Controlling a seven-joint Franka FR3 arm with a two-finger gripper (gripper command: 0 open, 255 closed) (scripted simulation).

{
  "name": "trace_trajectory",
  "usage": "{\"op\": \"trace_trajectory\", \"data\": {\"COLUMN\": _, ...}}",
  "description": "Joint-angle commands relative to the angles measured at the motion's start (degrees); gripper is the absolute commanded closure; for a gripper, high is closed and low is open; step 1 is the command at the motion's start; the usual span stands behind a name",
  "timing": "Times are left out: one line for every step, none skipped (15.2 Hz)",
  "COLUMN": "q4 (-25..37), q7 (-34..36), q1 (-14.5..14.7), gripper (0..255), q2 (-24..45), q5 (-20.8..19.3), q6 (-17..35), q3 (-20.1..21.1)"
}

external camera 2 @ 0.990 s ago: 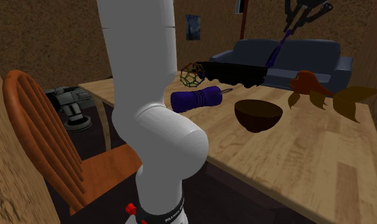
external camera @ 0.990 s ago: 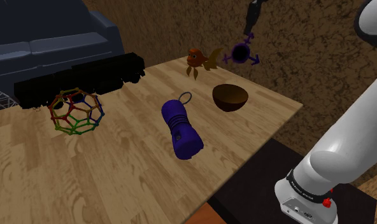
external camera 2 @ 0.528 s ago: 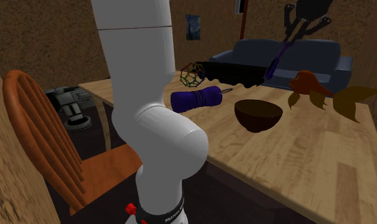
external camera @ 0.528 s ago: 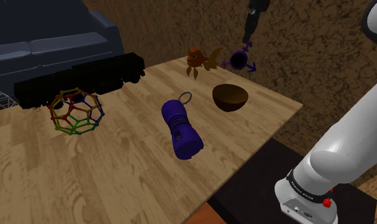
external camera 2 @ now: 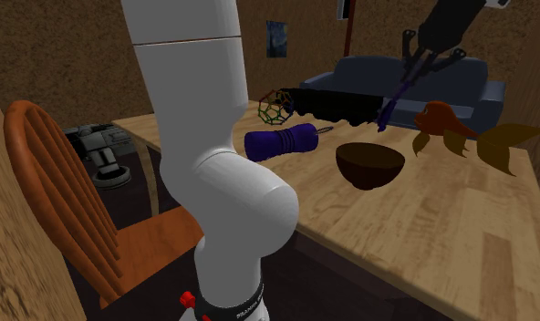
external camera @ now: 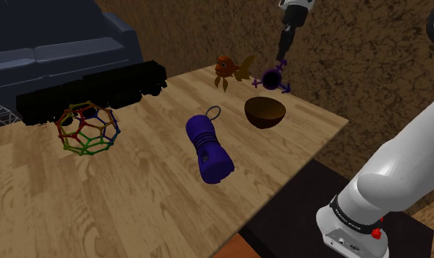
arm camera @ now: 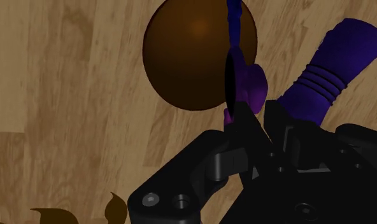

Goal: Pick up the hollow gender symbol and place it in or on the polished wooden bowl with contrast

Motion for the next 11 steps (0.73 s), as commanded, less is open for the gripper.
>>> {"op": "trace_trajectory", "data": {"q4": -2.01, "q7": -0.33, "q1": 0.02, "gripper": 255, "q2": -0.45, "q5": -0.19, "q6": 1.59, "q3": 0.08}}
{"op": "trace_trajectory", "data": {"q4": -2.94, "q7": -0.49, "q1": 0.02, "gripper": 255, "q2": -0.6, "q5": -0.26, "q6": 2.36, "q3": 0.12}}
{"op": "trace_trajectory", "data": {"q4": -3.85, "q7": -0.66, "q1": 0.03, "gripper": 255, "q2": -0.73, "q5": -0.31, "q6": 3.13, "q3": 0.15}}
{"op": "trace_trajectory", "data": {"q4": -4.74, "q7": -0.83, "q1": 0.03, "gripper": 255, "q2": -0.85, "q5": -0.37, "q6": 3.89, "q3": 0.18}}
{"op": "trace_trajectory", "data": {"q4": -5.62, "q7": -1.0, "q1": 0.04, "gripper": 255, "q2": -0.96, "q5": -0.41, "q6": 4.65, "q3": 0.21}}
{"op": "trace_trajectory", "data": {"q4": -6.48, "q7": -1.18, "q1": 0.04, "gripper": 255, "q2": -1.05, "q5": -0.45, "q6": 5.4, "q3": 0.23}}
{"op": "trace_trajectory", "data": {"q4": -7.33, "q7": -1.36, "q1": 0.04, "gripper": 255, "q2": -1.13, "q5": -0.49, "q6": 6.15, "q3": 0.25}}
{"op": "trace_trajectory", "data": {"q4": -8.16, "q7": -1.54, "q1": 0.04, "gripper": 255, "q2": -1.2, "q5": -0.51, "q6": 6.9, "q3": 0.27}}
{"op": "trace_trajectory", "data": {"q4": -8.97, "q7": -1.72, "q1": 0.04, "gripper": 255, "q2": -1.25, "q5": -0.53, "q6": 7.65, "q3": 0.29}}
{"op": "trace_trajectory", "data": {"q4": -9.77, "q7": -1.9, "q1": 0.04, "gripper": 255, "q2": -1.28, "q5": -0.55, "q6": 8.39, "q3": 0.31}}
{"op": "trace_trajectory", "data": {"q4": -10.55, "q7": -2.09, "q1": 0.04, "gripper": 255, "q2": -1.31, "q5": -0.56, "q6": 9.12, "q3": 0.32}}
